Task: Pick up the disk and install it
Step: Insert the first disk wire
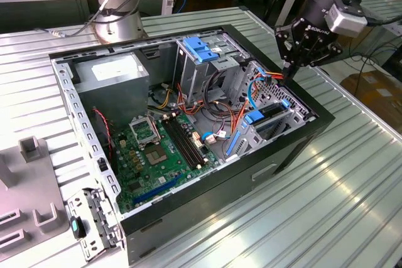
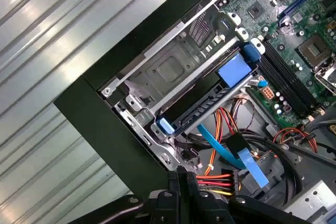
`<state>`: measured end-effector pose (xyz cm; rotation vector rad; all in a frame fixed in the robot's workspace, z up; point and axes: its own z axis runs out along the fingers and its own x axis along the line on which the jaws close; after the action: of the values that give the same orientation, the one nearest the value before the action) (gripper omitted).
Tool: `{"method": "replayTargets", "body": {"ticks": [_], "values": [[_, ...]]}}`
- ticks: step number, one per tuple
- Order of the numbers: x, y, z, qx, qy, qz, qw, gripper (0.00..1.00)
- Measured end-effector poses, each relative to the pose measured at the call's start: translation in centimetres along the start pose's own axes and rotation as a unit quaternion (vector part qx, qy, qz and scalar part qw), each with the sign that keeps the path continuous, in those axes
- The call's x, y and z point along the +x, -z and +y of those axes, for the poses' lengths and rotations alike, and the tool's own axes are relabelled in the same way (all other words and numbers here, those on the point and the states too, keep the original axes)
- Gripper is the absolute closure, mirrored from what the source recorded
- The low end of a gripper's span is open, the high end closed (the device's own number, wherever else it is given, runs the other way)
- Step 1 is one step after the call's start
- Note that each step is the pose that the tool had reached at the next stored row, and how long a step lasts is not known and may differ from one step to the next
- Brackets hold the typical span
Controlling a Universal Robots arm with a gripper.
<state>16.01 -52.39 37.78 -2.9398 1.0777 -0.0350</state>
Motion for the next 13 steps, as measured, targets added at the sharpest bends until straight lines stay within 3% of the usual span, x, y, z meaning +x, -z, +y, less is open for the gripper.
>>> {"method": "replayTargets", "body": {"ticks": [3, 7, 13], "values": [[-0.01, -0.02, 0.01, 0.0001, -0.005, 0.0001, 0.99999, 0.84], [-0.01, -0.01, 0.01, -0.0004, -0.033, 0.0006, 0.99945, 0.84], [-0.02, -0.05, 0.01, -0.0014, -0.074, 0.0017, 0.99724, 0.84]]}}
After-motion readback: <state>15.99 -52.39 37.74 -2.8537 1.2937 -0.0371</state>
